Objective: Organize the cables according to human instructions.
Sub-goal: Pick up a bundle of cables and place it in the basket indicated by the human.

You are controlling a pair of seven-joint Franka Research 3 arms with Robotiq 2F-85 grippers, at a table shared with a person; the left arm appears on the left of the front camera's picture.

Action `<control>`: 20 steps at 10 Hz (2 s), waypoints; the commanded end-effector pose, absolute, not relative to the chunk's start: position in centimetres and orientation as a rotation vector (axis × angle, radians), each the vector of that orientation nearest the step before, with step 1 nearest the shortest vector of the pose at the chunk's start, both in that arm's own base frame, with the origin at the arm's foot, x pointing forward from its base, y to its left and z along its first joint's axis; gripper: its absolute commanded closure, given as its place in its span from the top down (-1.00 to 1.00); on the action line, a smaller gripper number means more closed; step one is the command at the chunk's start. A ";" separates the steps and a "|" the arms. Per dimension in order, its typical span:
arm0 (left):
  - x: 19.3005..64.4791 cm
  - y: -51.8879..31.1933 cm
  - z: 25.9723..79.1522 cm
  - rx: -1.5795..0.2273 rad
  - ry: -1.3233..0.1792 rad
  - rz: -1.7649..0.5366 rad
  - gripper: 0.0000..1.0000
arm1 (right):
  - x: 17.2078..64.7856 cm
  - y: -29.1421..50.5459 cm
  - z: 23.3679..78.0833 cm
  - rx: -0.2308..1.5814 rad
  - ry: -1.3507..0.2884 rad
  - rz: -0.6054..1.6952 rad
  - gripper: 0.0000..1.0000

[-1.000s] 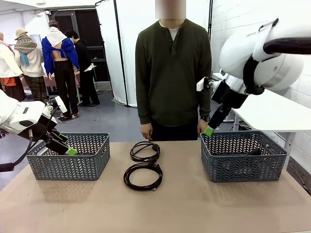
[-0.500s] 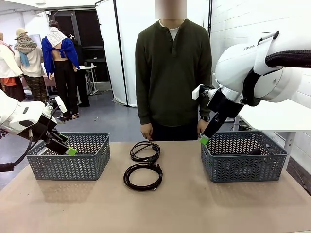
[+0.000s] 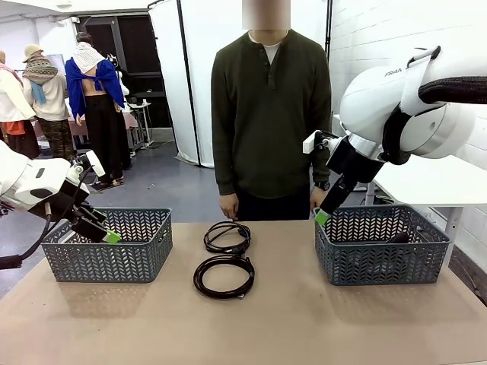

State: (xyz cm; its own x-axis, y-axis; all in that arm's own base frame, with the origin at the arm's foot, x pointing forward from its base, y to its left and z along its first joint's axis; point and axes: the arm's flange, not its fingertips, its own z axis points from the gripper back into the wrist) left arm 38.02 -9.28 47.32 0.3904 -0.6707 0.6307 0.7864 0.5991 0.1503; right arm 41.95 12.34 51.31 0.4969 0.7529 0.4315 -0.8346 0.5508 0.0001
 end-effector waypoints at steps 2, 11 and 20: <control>38.2 -9.0 47.2 -0.191 -0.713 -0.929 1.00 | 42.1 12.3 51.5 0.213 -0.403 0.976 1.00; 38.2 -9.0 47.2 -0.191 -0.713 -0.929 1.00 | 42.1 12.3 51.5 0.213 -0.403 0.976 1.00; 38.2 -9.0 47.2 -0.191 -0.713 -0.929 1.00 | 42.1 12.3 51.5 0.213 -0.403 0.976 1.00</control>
